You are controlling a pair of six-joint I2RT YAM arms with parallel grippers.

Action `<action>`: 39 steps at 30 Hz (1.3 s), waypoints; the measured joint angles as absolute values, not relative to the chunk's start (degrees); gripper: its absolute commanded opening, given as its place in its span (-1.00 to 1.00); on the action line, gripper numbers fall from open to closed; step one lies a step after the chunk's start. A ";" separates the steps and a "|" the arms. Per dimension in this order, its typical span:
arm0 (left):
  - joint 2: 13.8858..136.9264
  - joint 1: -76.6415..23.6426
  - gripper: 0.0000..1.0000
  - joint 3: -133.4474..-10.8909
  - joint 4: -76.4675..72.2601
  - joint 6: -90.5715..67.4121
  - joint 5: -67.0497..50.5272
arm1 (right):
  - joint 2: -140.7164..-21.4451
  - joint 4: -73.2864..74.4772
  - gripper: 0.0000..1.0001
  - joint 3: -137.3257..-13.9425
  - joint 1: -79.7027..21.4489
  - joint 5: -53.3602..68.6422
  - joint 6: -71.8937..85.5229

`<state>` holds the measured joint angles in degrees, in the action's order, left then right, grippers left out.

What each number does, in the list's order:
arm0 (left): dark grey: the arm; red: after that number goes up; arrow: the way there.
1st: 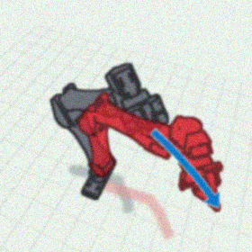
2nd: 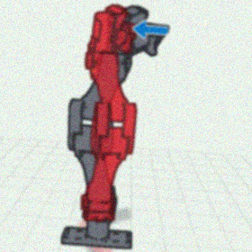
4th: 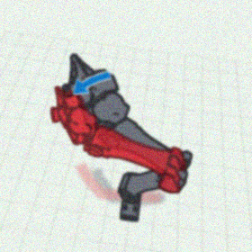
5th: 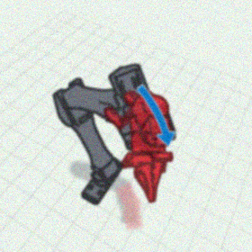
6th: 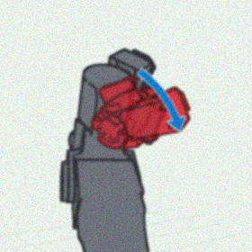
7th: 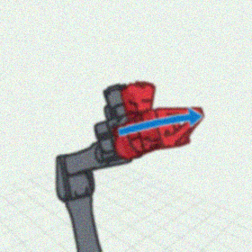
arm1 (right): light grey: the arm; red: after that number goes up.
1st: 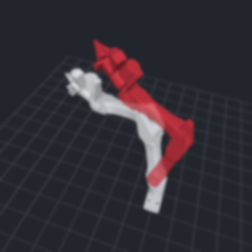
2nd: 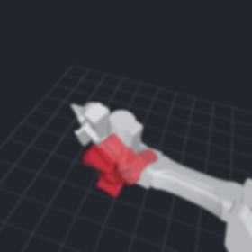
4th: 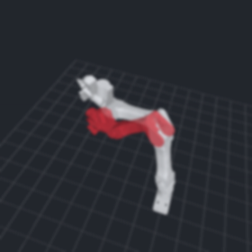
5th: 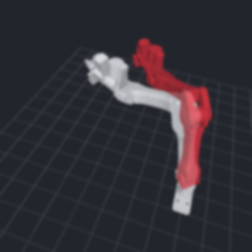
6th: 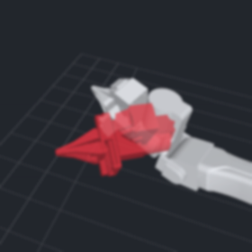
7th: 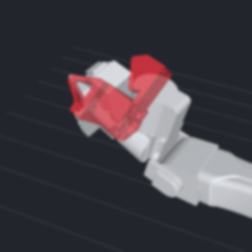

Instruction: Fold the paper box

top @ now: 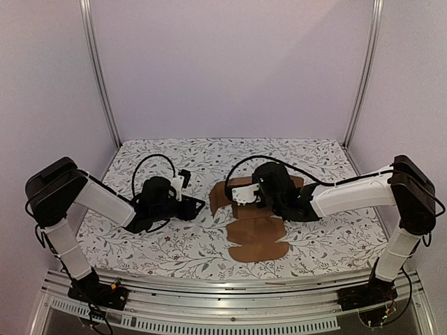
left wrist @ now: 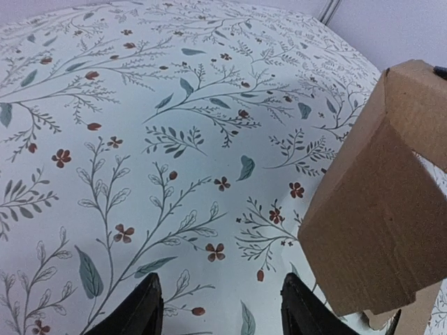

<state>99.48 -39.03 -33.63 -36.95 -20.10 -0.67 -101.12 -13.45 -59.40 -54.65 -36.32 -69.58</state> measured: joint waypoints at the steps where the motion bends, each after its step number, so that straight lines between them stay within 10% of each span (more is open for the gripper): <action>1: 100.03 -39.03 0.17 -34.20 -37.67 -20.10 -1.56 | -100.64 -13.87 -1.00 -58.33 -54.96 -36.88 -69.19; 29: 109.80 -40.21 0.19 -38.37 -47.29 -17.41 -19.64 | -96.07 -48.27 -1.00 -36.21 -61.84 -43.18 -73.01; 39: 92.73 -48.12 -0.53 -26.61 -48.53 -19.79 1.41 | -104.14 -52.80 -1.00 -47.92 -53.08 -36.95 -76.99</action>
